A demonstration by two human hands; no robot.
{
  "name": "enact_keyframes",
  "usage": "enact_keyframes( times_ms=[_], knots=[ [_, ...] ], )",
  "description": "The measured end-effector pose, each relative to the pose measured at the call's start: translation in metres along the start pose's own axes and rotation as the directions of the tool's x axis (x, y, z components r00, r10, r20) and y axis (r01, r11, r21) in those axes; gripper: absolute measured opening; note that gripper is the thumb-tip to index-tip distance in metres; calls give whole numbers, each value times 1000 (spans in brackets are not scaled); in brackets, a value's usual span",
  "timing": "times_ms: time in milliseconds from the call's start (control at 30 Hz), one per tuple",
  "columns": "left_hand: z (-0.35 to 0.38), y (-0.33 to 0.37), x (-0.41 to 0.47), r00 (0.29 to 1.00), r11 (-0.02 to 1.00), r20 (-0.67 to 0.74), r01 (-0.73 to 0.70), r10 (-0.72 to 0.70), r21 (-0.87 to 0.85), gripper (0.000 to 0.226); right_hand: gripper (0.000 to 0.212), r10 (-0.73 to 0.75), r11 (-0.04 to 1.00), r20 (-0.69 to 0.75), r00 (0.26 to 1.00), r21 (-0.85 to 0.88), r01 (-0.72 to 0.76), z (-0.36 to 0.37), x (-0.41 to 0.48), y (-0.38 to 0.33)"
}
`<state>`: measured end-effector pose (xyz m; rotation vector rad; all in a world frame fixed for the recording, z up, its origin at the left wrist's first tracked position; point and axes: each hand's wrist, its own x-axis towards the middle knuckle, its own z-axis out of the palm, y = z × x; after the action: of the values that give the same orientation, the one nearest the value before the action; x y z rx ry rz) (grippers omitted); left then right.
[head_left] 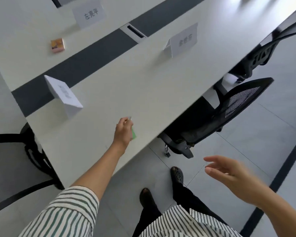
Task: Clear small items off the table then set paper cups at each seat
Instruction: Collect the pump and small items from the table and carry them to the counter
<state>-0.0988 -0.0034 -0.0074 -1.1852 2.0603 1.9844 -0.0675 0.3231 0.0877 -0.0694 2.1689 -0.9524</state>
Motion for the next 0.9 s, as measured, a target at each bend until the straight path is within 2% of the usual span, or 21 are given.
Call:
enact_keyframes(
  times_ms=[100,200,333,433,567,700,800,900],
  knots=[
    [3,14,-39,969,929,231,158,-81,-335,38,23,21,999,-55,998,36,-19,7,-24,14],
    [18,28,-78,911,895,405,244,-79,-375,41,25,44,997,-92,995,66,-38,7,-44,32],
    [57,39,-134,893,982,449,102,-19,-162,38,27,69,991,-144,987,125,-51,-4,-69,63],
    [94,42,-169,866,997,501,-25,-11,66,37,26,99,980,-189,977,188,-63,-25,-85,89],
    [159,44,-200,814,968,574,-69,-84,240,32,25,151,960,-231,961,266,-87,-73,-107,135],
    [237,42,-217,739,906,667,-216,-91,363,26,23,209,935,-291,934,338,-104,-134,-125,192],
    [291,45,-223,646,835,749,-325,-147,444,35,23,255,916,-329,909,384,-118,-178,-130,233],
    [337,60,-225,568,811,806,-383,-170,441,50,20,278,890,-358,891,446,-98,-220,-126,254]
  ],
)
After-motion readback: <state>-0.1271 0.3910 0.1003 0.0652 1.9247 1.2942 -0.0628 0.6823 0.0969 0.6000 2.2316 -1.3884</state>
